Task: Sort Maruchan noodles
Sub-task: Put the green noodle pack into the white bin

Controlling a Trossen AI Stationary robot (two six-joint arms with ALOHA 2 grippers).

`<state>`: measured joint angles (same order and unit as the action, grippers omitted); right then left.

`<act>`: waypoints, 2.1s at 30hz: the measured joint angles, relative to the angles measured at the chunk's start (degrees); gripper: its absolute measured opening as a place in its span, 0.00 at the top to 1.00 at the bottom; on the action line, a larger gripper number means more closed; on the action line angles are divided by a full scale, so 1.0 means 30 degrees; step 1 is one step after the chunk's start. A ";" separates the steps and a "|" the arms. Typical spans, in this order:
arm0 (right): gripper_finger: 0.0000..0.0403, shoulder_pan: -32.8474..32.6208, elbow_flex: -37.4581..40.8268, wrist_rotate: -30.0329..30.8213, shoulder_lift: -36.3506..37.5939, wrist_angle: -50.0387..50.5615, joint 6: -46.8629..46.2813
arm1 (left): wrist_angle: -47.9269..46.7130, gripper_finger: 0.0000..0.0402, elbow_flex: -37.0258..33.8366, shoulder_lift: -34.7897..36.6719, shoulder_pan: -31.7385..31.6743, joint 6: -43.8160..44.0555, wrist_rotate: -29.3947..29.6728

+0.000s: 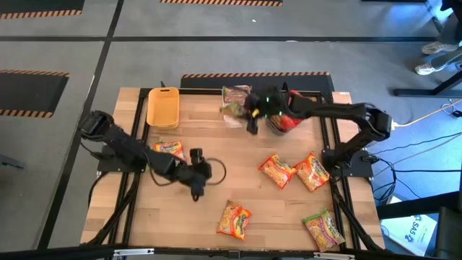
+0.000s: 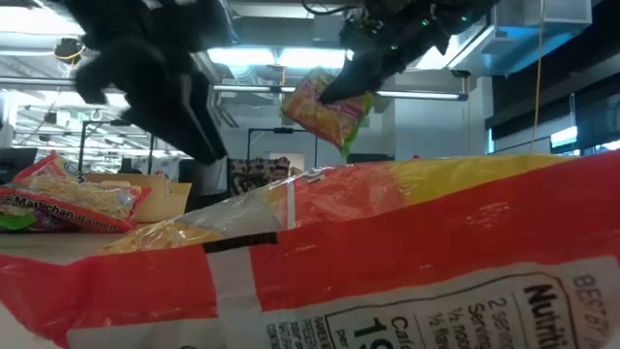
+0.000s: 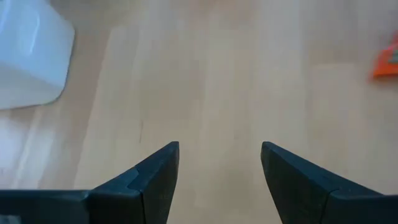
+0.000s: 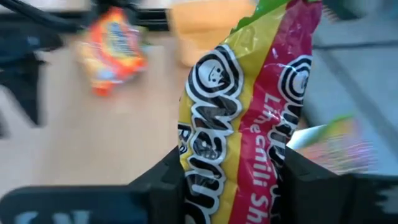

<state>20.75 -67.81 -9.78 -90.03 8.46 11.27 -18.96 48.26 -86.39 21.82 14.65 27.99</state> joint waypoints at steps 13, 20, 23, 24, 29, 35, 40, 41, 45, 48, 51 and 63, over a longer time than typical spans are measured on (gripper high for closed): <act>0.71 0.3245 -0.5322 0.0247 -0.3202 0.3779 0.8508 | 0.4807 0.44 -0.4492 0.1350 -0.3199 0.0342 -0.4365; 0.72 0.3523 -1.0028 -0.0189 -0.6822 0.9548 0.8965 | 0.5468 0.44 -0.4913 0.1333 -0.3285 0.1035 -0.4256; 0.72 0.3781 -1.1518 -0.0997 -0.7993 1.1249 0.8869 | 0.5774 0.44 -0.4898 0.1340 -0.3452 0.1061 -0.4280; 0.72 0.3889 -1.1700 -0.1266 -0.8296 1.1345 0.8880 | 0.5752 0.44 -0.4905 0.1340 -0.3482 0.1065 -0.4291; 0.71 0.4090 -1.1773 -0.1389 -0.9410 1.1356 0.8910 | 0.5793 0.44 -0.4904 0.1340 -0.3524 0.1065 -0.4298; 0.71 0.4228 -1.1773 -0.1673 -1.0476 1.0935 0.8826 | 0.5800 0.44 -0.4898 0.1340 -0.3524 0.1065 -0.4298; 0.70 0.4235 -1.1773 -0.1329 -1.1416 1.0641 0.8799 | 0.5871 0.44 -0.4898 0.1340 -0.3521 0.1087 -0.4291; 0.70 0.4235 -1.1773 -0.1171 -1.1589 1.0655 0.8794 | 0.5938 0.44 -0.4898 0.1340 -0.3523 0.1087 -0.4291; 0.70 0.4215 -1.1773 -0.0339 -1.1914 1.0653 0.8642 | 0.6286 0.44 -0.4898 0.1333 -0.3517 0.1094 -0.4289; 0.69 0.4199 -1.1773 -0.0296 -1.1939 1.0639 0.8295 | 0.6319 0.44 -0.4898 0.1333 -0.3517 0.1087 -0.4291; 0.64 0.4214 -1.1773 -0.0123 -1.1940 1.0647 0.8269 | 0.6332 0.44 -0.4898 0.1333 -0.3517 0.1073 -0.4291; 0.43 0.3962 -1.3262 0.2443 -1.1724 1.1856 0.7699 | 0.6347 0.44 -0.4891 0.1325 -0.3517 0.1036 -0.4285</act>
<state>32.63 -107.60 -2.45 -125.20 44.03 34.36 0.08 33.58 -82.41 11.27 17.76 15.13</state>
